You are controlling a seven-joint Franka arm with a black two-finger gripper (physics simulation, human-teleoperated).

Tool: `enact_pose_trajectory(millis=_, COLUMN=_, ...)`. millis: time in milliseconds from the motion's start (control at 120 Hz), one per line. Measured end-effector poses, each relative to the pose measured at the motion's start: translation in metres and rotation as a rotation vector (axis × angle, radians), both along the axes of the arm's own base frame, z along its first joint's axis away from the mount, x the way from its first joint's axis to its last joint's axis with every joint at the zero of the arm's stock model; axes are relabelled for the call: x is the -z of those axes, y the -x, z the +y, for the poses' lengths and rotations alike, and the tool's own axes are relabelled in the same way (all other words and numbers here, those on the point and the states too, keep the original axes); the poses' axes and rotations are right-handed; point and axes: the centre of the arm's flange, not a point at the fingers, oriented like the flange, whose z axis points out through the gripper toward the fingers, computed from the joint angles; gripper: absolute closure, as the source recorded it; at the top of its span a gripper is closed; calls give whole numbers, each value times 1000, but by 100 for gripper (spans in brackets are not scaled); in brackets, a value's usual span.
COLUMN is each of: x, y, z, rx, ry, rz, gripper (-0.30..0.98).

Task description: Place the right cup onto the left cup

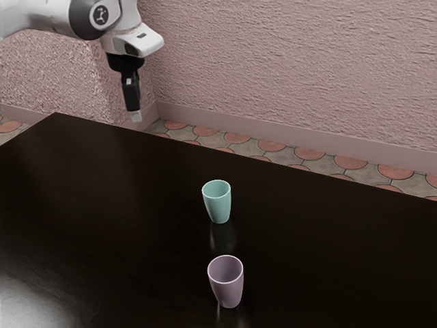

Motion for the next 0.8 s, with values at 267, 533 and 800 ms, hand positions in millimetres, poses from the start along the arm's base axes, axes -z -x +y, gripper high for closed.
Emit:
enact_pose_trajectory(millis=267, x=59, y=-5, z=-75, rx=137, ry=18, rz=46, gripper=0)
enact_pose_trajectory(millis=533, x=122, y=7, z=-157, rx=272, ry=16, rz=71, gripper=0)
enact_pose_trajectory(millis=800, x=170, y=37, z=-217, rx=354, ry=16, rz=58, gripper=0)
